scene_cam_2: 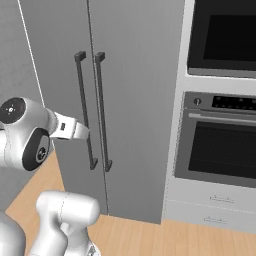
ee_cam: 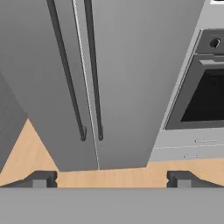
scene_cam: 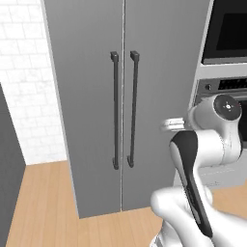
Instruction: Take the strawberry from the fridge and place it on top of the pancake, located on the dining counter.
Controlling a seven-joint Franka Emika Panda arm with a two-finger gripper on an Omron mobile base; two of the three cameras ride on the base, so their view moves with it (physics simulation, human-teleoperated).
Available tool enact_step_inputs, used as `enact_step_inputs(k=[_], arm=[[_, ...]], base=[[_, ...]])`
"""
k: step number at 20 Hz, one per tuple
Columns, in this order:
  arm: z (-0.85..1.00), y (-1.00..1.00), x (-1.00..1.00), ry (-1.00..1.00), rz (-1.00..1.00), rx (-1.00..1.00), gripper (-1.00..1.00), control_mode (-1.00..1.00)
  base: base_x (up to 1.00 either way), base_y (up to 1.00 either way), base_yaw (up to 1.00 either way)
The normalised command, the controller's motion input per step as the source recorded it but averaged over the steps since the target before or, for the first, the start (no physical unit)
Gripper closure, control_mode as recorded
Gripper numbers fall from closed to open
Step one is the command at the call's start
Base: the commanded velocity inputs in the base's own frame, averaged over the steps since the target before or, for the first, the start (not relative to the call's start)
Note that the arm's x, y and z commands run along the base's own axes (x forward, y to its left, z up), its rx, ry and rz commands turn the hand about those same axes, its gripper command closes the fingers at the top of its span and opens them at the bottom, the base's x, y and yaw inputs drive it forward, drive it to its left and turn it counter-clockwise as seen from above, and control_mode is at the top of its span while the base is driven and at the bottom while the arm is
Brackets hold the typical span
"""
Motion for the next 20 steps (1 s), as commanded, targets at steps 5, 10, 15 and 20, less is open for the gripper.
enact_step_inputs(k=[5, 10, 15, 20], arm=[[0.00, 0.00, 0.98, 0.00, 0.00, 0.00, -1.00, -1.00], [0.00, 0.00, 0.77, 0.00, 0.00, 0.00, -1.00, -1.00], [-0.08, 0.00, 0.63, 0.00, 0.00, 0.00, -1.00, -1.00], [-0.14, 0.01, 0.70, -0.01, 0.00, 0.00, -1.00, -1.00]], base=[[0.00, 0.00, 0.00], [0.00, 0.00, 0.00], [0.00, 0.00, 0.00], [0.00, 0.00, 0.00]])
